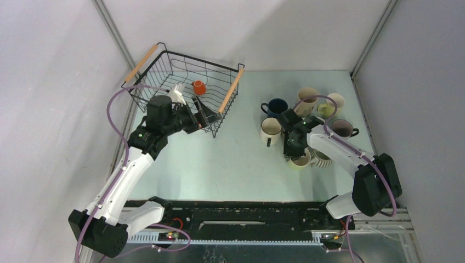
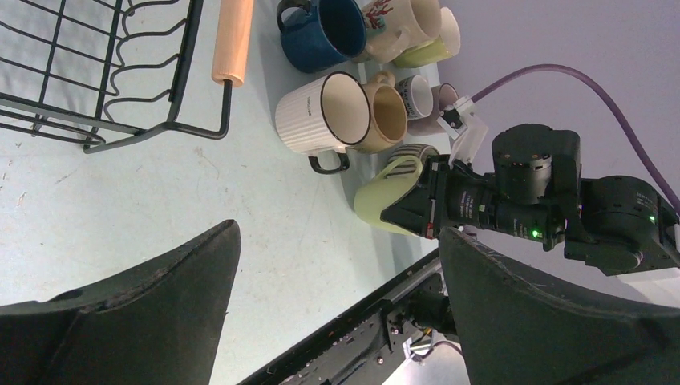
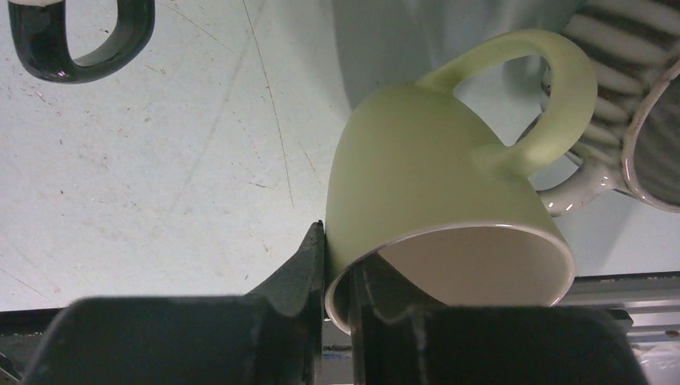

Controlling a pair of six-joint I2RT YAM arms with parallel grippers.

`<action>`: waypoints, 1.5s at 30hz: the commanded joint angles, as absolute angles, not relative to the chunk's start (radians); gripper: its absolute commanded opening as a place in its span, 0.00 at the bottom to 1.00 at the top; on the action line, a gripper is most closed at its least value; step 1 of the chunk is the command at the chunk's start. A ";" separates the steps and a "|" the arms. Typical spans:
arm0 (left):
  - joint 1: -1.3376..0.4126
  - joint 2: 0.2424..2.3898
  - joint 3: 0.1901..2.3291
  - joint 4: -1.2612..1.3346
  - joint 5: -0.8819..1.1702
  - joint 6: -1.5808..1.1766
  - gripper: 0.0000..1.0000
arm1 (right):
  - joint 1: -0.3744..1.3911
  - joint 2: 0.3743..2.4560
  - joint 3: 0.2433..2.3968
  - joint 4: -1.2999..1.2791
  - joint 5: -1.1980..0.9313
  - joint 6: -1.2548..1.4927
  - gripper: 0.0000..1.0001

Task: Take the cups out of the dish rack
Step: Place the cup at the center of the board.

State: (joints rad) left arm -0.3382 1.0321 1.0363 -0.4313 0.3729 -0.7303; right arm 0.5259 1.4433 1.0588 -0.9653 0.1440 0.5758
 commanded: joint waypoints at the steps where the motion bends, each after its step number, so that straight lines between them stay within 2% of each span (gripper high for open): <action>1: -0.339 1.031 1.073 -0.423 0.376 -0.696 1.00 | 0.525 1.441 1.067 -0.945 0.158 0.559 0.19; 17: -0.339 1.041 1.062 -0.422 0.382 -0.690 1.00 | 0.541 1.442 1.068 -0.942 0.147 0.559 0.37; 26: -0.344 1.048 1.084 -0.414 0.341 -0.686 1.00 | 0.545 1.332 1.067 -0.942 0.103 0.558 0.48; 34: -0.350 1.111 1.181 -0.484 0.203 -0.647 1.00 | 0.545 1.205 1.102 -0.967 0.083 0.547 0.72; 45: -0.359 1.313 1.466 -0.637 -0.055 -0.565 1.00 | 0.543 1.033 1.185 -0.959 0.011 0.489 0.94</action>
State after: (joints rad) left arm -0.3534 1.2407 1.3415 -0.5785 0.0917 -0.6308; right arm 0.5392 1.0840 1.1290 -0.9695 0.0463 0.5289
